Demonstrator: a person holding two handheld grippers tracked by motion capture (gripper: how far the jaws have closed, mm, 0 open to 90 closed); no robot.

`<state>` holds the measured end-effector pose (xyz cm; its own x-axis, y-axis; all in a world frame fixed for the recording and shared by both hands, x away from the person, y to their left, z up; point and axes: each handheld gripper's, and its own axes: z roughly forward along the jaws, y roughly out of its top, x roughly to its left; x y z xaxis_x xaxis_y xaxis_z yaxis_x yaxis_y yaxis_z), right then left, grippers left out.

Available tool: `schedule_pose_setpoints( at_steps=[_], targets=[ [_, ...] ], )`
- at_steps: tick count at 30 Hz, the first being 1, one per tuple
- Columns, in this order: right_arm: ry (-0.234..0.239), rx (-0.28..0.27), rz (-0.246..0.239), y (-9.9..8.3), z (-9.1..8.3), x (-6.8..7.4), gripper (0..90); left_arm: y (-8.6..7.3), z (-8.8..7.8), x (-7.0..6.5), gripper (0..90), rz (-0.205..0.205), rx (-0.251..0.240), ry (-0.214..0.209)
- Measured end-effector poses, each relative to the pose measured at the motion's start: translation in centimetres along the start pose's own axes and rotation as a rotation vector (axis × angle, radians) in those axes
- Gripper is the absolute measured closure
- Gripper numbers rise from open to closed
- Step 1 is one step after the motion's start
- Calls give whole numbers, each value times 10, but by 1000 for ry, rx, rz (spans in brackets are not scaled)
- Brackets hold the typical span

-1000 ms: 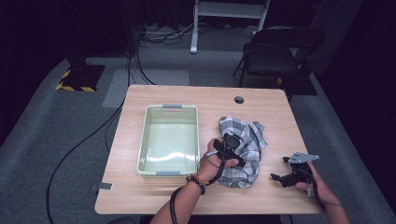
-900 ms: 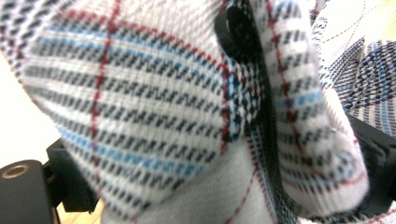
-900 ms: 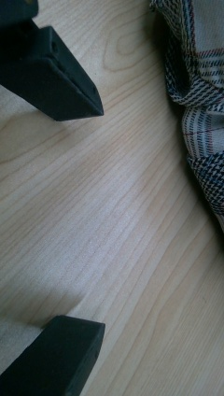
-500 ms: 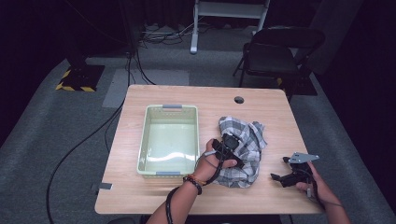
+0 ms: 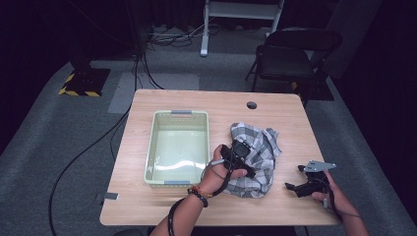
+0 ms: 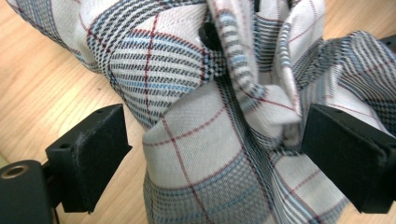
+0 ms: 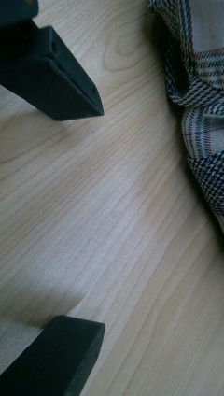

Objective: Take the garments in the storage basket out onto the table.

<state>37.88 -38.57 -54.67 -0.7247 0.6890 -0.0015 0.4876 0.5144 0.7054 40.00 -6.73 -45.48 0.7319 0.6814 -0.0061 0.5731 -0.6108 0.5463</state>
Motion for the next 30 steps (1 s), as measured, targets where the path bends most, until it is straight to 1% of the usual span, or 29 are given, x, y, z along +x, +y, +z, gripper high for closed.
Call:
schedule_pose_setpoints(
  at_steps=[2, 6, 11, 17, 21, 25, 27, 28, 30],
  targets=[
    [0, 0, 0, 0, 0, 0, 0, -1, -3, -2, 62, 10, -6, 10],
    [0, 0, 0, 0, 0, 0, 0, -4, -7, -4, 62, 30, -10, 6],
    [0, 0, 1, 0, 0, 0, 0, -6, -7, -6, 62, 45, -11, 3],
    [-1, 0, 0, 0, 0, 0, 0, -9, -9, -11, 62, 97, 2, 6],
    [-1, 0, 0, 0, 0, 0, 0, -12, -12, -15, 57, 145, 0, 17],
    [0, 0, 1, 0, 0, 0, 0, -16, -15, -18, 60, 166, -20, 6],
    [0, 0, 1, 0, 0, 0, 0, -18, -16, -19, 59, 183, -14, 7],
    [0, 0, 0, 0, 0, 0, 0, -19, -16, -20, 58, 192, -13, 15],
    [-1, 0, 0, 0, 0, 0, 0, -20, -16, -21, 58, 203, -10, 13]
  ],
)
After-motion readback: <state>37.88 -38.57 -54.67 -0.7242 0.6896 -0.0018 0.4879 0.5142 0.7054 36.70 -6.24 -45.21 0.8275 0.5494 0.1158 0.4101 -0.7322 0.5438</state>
